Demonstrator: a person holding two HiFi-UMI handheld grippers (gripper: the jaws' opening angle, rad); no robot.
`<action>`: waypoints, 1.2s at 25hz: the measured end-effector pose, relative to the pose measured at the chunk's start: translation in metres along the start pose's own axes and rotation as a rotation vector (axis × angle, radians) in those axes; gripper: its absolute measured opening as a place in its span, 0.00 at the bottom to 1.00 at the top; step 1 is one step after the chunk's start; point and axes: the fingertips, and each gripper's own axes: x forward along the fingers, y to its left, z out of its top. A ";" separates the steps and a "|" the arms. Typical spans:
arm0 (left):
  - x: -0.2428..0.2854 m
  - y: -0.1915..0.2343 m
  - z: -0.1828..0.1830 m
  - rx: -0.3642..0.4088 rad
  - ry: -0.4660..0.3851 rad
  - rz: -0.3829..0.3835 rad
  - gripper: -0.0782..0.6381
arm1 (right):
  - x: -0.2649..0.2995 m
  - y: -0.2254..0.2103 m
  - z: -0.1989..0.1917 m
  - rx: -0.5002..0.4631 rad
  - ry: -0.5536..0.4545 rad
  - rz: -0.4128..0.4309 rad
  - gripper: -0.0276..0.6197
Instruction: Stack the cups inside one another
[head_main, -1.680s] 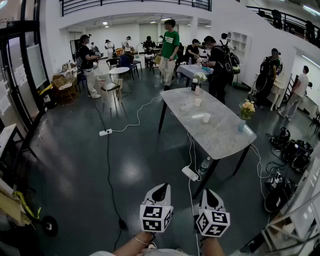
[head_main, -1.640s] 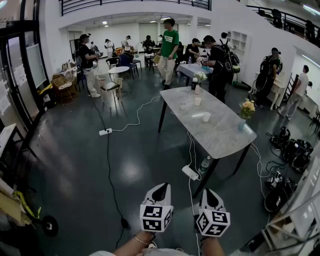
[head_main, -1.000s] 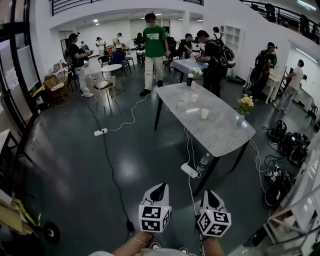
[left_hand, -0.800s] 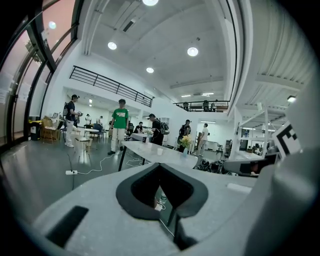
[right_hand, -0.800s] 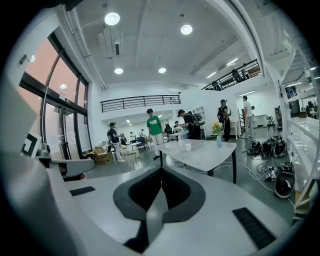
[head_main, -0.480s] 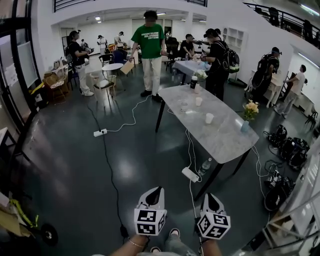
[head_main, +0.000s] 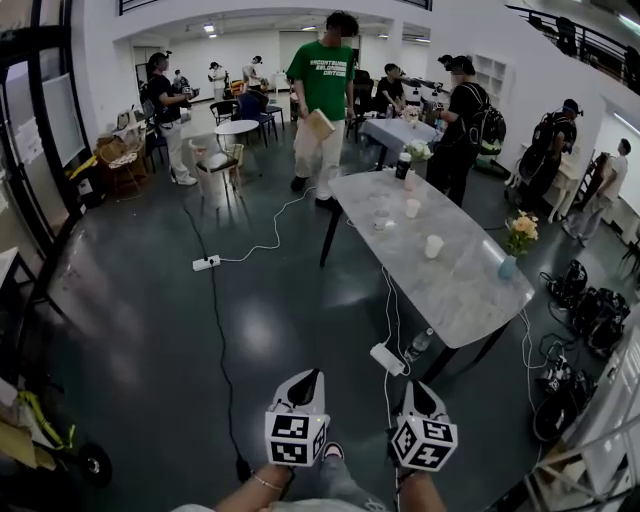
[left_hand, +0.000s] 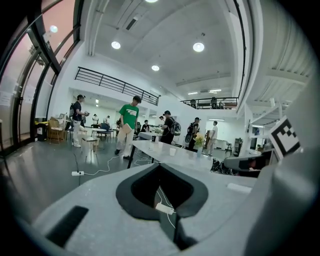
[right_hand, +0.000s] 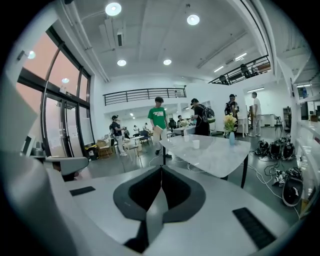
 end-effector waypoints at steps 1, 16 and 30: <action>0.009 0.003 0.003 0.000 0.000 0.003 0.10 | 0.011 -0.001 0.005 0.000 0.000 0.004 0.05; 0.154 0.007 0.040 0.029 0.033 -0.018 0.10 | 0.134 -0.065 0.049 0.034 0.041 -0.020 0.05; 0.235 0.023 0.052 0.027 0.058 -0.018 0.10 | 0.211 -0.090 0.060 0.047 0.077 -0.018 0.05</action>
